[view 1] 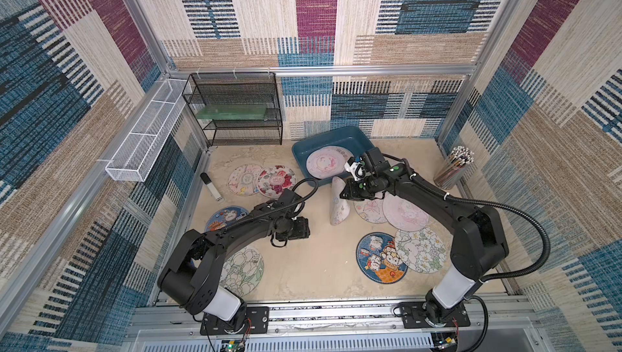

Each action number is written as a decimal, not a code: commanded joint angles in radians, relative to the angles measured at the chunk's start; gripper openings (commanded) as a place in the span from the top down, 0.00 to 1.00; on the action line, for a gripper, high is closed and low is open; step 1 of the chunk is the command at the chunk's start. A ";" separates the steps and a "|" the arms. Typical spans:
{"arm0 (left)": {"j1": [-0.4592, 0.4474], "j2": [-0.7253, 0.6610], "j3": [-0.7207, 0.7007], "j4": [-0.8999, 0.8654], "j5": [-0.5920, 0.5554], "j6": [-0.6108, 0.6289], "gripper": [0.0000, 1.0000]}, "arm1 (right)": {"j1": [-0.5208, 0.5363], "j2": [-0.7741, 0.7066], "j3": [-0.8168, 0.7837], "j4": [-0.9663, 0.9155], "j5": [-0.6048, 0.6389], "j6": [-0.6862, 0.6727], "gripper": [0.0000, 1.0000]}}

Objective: Put the coasters into the storage box
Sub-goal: Pick up the coaster from the center of the board, then place the coaster in the storage box.

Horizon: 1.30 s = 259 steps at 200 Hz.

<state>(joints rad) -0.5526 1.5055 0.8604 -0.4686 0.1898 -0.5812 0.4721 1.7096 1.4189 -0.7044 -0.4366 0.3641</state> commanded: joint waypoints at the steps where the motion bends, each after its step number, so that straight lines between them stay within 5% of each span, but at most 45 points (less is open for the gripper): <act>1: 0.006 -0.020 -0.012 -0.008 -0.003 -0.014 0.31 | -0.009 0.026 0.087 -0.028 -0.009 -0.013 0.88; 113: 0.011 -0.111 -0.083 -0.004 0.000 -0.035 0.30 | -0.065 0.360 0.543 0.104 -0.059 0.031 0.88; 159: 0.011 -0.129 -0.085 -0.015 -0.004 -0.037 0.28 | -0.093 0.497 0.635 0.247 -0.113 0.070 0.88; 259: 0.022 -0.139 -0.087 -0.034 -0.013 -0.037 0.28 | -0.205 0.773 0.791 0.215 0.005 0.139 0.86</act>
<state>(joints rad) -0.5362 1.3678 0.7731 -0.4904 0.1860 -0.6060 0.2790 2.4535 2.1590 -0.4835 -0.4816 0.4892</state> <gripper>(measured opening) 0.717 0.133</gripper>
